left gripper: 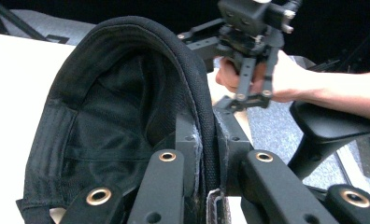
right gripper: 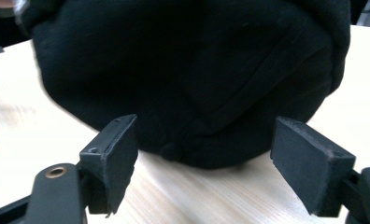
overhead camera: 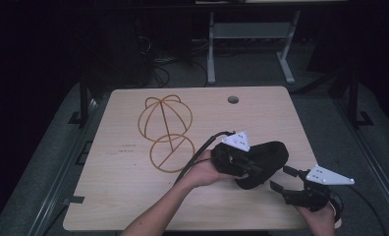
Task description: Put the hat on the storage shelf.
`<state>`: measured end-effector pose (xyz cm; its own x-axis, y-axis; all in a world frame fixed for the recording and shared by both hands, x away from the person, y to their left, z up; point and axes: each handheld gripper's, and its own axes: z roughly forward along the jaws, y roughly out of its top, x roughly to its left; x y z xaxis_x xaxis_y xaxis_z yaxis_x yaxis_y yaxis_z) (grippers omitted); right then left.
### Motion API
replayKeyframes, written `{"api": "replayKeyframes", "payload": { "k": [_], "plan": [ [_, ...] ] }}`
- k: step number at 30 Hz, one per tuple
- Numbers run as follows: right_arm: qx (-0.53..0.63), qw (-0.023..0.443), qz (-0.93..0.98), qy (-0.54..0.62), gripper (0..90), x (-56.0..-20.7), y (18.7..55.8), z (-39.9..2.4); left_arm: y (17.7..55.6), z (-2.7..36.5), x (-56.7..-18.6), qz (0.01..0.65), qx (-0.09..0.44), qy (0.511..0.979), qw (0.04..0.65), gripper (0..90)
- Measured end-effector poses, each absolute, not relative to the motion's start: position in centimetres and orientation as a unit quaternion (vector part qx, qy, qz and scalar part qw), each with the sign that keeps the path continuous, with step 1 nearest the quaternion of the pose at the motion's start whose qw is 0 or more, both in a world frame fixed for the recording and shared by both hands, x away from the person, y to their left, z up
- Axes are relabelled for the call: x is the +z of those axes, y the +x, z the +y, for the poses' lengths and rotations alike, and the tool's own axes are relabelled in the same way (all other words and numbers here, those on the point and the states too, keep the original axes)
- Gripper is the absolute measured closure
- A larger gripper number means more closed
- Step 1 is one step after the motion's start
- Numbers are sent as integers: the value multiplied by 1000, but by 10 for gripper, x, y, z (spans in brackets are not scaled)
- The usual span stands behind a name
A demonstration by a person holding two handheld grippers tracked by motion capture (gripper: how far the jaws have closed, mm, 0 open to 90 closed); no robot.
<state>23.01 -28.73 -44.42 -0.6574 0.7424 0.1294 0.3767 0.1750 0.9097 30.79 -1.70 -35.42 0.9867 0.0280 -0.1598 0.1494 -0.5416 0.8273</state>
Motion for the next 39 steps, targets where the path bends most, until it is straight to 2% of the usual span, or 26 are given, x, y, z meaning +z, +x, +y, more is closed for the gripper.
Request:
{"api": "replayKeyframes", "payload": {
  "k": [4, 8, 9, 12, 15, 17, 22, 34, 39],
  "plan": [
    [530, 180, 738, 378, 275, -443, 231, -289, 303, -19, -354, 35, -69, 875, 479, 815],
    [539, 185, 728, 381, 375, -442, 232, -291, 299, -23, -353, 18, -73, 876, 476, 815],
    [542, 183, 726, 382, 423, -442, 232, -291, 298, -24, -353, 17, -74, 876, 477, 815],
    [552, 175, 723, 376, 646, -443, 234, -293, 296, -24, -352, 13, -66, 879, 471, 815],
    [564, 173, 721, 363, 786, -442, 237, -292, 293, -21, -352, 8, -62, 877, 476, 815],
    [572, 168, 718, 360, 830, -441, 239, -293, 292, -17, -352, 6, -58, 878, 476, 815],
    [571, 170, 723, 349, 863, -438, 238, -291, 291, -6, -352, 12, -44, 883, 468, 802],
    [559, 193, 730, 343, 873, -423, 232, -294, 280, 19, -348, 26, 14, 888, 458, 560],
    [564, 186, 727, 345, 875, -419, 231, -298, 274, 37, -350, 34, 27, 890, 454, 524]
  ]
}}
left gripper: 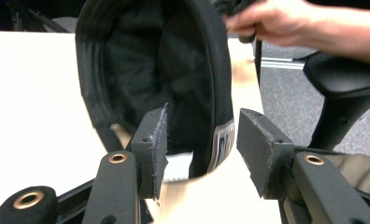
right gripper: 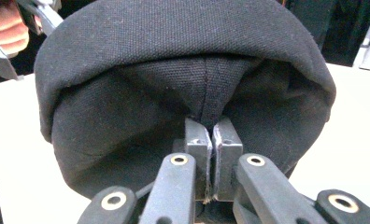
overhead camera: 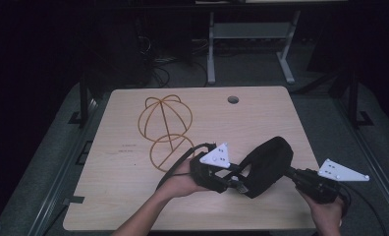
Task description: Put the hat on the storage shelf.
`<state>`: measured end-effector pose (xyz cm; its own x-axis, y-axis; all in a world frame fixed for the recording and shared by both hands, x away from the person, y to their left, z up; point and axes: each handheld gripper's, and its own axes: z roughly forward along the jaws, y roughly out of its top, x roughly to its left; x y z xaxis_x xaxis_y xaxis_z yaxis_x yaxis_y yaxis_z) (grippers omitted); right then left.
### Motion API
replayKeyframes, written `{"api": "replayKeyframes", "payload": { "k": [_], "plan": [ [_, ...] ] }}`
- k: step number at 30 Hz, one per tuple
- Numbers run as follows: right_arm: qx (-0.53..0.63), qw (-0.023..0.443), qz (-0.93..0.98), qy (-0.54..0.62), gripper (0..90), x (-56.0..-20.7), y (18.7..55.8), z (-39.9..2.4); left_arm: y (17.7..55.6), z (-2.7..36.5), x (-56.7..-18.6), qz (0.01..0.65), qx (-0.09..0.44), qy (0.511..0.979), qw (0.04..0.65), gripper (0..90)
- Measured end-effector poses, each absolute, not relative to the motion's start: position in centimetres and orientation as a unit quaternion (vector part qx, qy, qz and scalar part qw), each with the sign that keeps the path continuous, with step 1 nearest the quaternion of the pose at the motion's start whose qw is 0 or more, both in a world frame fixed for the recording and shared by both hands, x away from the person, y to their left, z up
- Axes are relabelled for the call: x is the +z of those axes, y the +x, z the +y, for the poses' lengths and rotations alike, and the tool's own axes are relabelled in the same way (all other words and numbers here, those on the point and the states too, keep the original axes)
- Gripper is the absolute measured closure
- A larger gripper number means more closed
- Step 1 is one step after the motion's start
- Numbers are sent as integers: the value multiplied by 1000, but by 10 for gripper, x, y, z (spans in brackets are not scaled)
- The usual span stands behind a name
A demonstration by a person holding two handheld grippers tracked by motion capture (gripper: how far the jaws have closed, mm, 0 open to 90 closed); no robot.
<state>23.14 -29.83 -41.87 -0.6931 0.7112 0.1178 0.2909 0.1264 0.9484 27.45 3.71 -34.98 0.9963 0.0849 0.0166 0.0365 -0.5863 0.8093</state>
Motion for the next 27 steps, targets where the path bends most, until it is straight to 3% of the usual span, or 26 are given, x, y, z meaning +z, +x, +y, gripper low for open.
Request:
{"api": "replayKeyframes", "payload": {
  "k": [27],
  "plan": [
    [572, 164, 730, 335, 877, -365, 253, -305, 259, 112, -398, 101, 59, 900, 421, 491]
  ]
}}
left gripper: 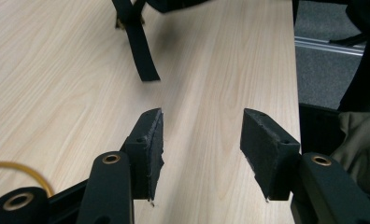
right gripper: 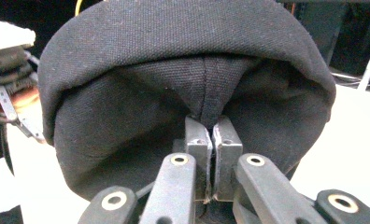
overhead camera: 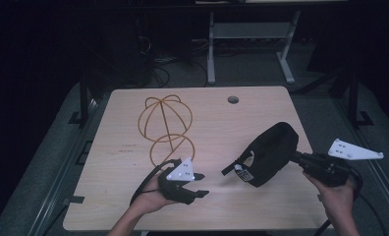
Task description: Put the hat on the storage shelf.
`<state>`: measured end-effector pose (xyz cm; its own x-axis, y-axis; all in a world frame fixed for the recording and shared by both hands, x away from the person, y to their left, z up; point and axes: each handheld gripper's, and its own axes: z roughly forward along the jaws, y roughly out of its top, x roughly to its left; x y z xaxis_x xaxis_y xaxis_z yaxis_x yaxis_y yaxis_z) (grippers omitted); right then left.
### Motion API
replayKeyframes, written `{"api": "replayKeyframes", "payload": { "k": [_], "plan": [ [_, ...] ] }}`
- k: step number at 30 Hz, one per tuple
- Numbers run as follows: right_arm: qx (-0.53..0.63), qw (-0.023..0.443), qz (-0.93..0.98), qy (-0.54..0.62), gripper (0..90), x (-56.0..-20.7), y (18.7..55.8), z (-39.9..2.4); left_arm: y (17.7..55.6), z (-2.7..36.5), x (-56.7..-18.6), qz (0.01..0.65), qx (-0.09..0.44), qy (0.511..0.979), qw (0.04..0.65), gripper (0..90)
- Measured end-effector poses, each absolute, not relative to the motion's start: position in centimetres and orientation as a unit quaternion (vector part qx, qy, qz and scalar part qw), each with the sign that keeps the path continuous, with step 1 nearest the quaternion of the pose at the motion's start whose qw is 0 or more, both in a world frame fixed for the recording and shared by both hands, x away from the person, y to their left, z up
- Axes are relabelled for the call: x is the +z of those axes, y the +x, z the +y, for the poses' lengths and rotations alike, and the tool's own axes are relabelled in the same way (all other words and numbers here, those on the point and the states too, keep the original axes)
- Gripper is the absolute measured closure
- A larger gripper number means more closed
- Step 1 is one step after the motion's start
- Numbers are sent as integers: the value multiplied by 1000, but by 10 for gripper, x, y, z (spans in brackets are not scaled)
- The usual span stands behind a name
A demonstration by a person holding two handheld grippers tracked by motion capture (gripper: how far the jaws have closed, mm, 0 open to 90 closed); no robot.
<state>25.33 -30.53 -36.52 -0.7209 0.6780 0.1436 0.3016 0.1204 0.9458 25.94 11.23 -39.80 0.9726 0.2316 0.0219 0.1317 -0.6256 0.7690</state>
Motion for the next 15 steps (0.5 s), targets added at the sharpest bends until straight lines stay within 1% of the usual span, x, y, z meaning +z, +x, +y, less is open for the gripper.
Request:
{"api": "replayKeyframes", "payload": {
  "k": [10, 15],
  "plan": [
    [582, 160, 730, 320, 877, -342, 267, -294, 258, 125, -413, 116, 76, 901, 411, 479],
    [584, 153, 734, 310, 877, -329, 273, -286, 258, 128, -419, 125, 76, 903, 404, 454]
  ]
}}
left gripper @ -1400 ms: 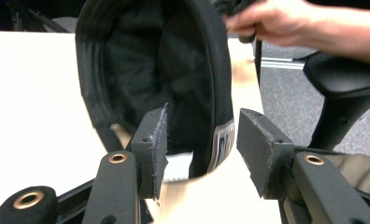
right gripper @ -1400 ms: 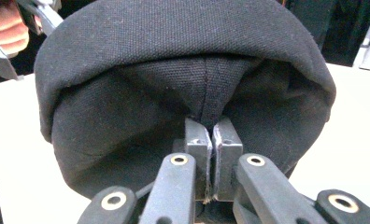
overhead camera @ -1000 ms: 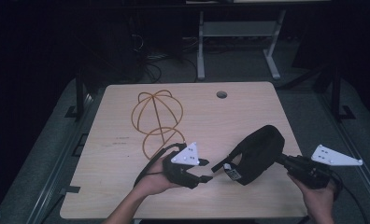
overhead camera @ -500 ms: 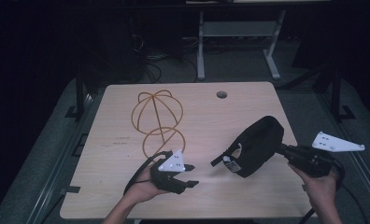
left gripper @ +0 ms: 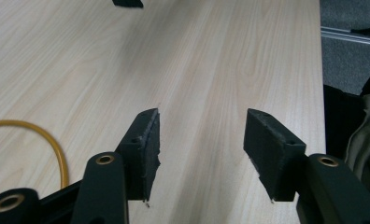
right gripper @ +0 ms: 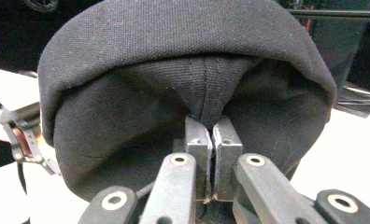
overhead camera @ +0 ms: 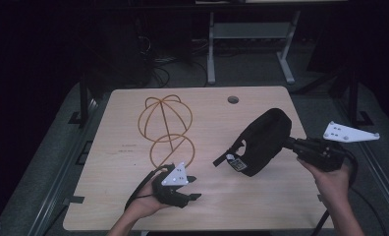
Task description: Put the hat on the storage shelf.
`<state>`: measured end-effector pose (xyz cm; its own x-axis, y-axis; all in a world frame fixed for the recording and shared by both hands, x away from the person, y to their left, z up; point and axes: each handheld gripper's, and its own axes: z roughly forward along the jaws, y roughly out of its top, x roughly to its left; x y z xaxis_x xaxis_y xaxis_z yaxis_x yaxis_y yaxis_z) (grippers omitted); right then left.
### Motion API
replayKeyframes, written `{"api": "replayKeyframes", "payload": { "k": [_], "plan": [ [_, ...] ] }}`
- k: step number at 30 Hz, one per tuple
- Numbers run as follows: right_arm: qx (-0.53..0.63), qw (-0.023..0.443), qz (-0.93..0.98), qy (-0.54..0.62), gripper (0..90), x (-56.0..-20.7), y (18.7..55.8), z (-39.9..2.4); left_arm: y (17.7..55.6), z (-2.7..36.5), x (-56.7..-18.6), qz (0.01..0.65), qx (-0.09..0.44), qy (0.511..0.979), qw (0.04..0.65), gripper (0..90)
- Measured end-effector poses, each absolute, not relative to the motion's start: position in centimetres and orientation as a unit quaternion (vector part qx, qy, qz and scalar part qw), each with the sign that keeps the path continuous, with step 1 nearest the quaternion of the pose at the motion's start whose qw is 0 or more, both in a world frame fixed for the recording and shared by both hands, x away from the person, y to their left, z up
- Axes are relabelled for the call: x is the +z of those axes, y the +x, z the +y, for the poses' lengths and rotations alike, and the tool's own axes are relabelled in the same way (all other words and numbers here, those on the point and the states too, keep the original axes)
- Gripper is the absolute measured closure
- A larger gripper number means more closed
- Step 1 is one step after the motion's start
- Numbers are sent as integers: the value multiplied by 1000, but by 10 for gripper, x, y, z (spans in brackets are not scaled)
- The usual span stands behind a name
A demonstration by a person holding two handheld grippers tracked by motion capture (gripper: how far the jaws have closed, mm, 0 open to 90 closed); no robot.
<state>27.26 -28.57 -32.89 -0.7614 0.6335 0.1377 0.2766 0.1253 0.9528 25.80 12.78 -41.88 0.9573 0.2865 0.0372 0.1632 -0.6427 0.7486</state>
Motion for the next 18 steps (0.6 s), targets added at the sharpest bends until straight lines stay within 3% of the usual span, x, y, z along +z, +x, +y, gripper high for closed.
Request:
{"api": "replayKeyframes", "payload": {
  "k": [18],
  "plan": [
    [597, 146, 748, 251, 877, -272, 305, -233, 257, 131, -424, 121, 80, 907, 396, 446]
  ]
}}
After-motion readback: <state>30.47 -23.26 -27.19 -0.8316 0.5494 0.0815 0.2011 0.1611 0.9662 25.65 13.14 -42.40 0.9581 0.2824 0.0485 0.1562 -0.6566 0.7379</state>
